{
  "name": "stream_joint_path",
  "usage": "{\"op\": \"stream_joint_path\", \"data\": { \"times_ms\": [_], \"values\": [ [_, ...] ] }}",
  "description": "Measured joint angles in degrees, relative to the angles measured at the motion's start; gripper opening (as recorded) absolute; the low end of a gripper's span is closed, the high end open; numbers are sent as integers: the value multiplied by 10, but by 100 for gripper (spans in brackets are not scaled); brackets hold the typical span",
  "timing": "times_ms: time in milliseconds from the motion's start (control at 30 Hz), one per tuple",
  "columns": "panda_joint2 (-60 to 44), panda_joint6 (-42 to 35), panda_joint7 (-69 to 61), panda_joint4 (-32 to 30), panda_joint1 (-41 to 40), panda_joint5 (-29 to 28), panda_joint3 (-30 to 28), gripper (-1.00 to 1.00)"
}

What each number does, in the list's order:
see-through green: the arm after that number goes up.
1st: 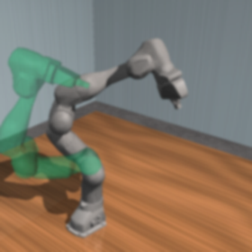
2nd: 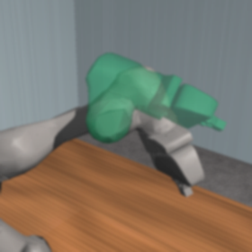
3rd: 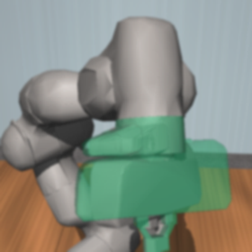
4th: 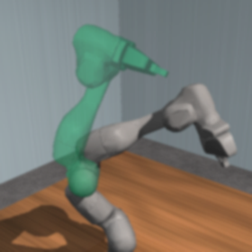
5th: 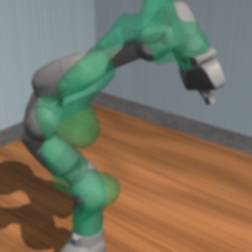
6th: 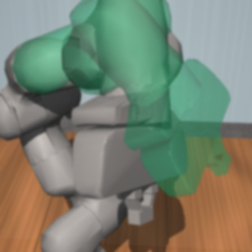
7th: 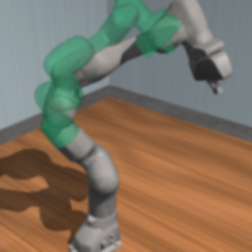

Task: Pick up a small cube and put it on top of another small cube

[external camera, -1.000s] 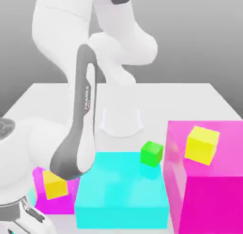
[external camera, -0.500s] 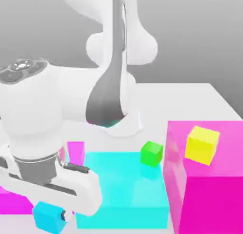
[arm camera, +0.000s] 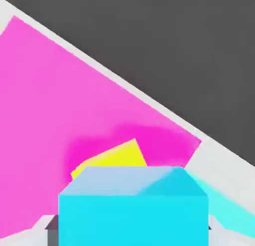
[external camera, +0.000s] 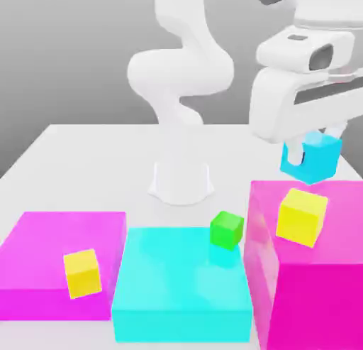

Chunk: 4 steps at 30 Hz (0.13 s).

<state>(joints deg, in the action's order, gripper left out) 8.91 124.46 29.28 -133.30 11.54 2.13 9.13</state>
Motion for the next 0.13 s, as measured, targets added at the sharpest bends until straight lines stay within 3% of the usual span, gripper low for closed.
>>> {"op": "stream_joint_path", "data": {
  "times_ms": [133],
  "values": [
    [0,0,0,0,0,0,0,100]
  ]
}}
